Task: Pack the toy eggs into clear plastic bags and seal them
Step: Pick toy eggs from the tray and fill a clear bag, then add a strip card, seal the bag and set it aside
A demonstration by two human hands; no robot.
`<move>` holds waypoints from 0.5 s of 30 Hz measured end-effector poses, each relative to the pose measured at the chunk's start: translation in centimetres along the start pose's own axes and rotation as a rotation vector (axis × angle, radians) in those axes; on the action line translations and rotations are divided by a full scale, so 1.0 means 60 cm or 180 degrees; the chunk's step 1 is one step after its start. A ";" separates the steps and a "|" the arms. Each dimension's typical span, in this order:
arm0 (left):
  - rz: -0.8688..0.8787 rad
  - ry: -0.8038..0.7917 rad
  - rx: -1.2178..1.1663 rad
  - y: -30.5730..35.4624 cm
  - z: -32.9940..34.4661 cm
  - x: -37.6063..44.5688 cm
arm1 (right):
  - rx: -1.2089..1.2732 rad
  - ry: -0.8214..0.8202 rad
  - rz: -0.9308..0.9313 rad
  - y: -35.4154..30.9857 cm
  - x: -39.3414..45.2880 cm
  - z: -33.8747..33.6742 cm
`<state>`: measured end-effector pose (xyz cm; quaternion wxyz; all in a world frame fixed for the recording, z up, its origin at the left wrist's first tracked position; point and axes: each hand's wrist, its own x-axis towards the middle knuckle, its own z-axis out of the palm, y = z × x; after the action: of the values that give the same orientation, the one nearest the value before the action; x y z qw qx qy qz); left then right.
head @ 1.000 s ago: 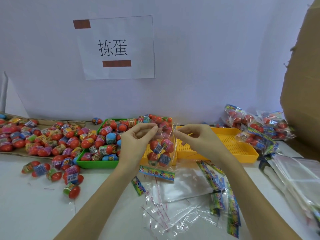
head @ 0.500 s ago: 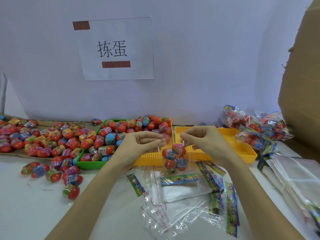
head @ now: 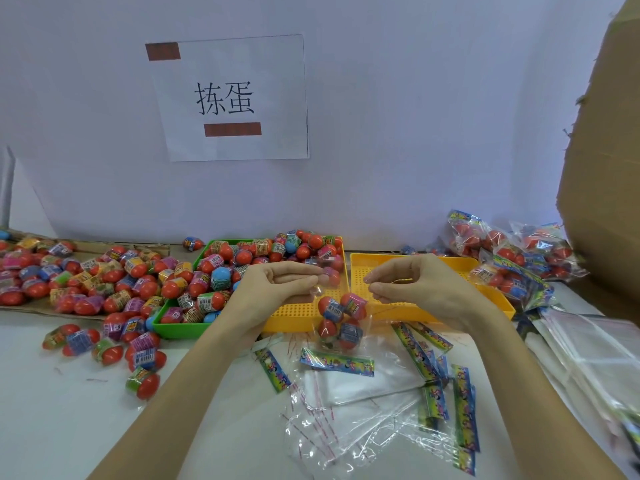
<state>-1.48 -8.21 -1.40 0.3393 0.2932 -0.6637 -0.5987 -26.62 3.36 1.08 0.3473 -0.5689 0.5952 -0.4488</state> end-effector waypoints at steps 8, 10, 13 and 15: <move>0.0331 0.0129 0.0048 -0.001 0.000 -0.005 | 0.0467 0.0224 0.0075 0.004 0.005 0.004; 0.0426 0.0056 0.0122 0.002 -0.004 -0.008 | 0.0473 0.0208 0.0051 0.005 0.005 0.004; 0.0569 -0.0040 0.0331 0.000 -0.010 -0.007 | 0.0450 0.0192 0.0007 0.006 0.004 0.003; 0.0606 -0.0057 0.0554 -0.002 -0.015 -0.006 | 0.0416 0.0191 -0.0025 0.005 0.002 0.000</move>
<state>-0.56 -8.48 -1.50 0.3619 0.2519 -0.7410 -0.5065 -26.73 3.22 0.78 0.3639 -0.5337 0.5725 -0.5049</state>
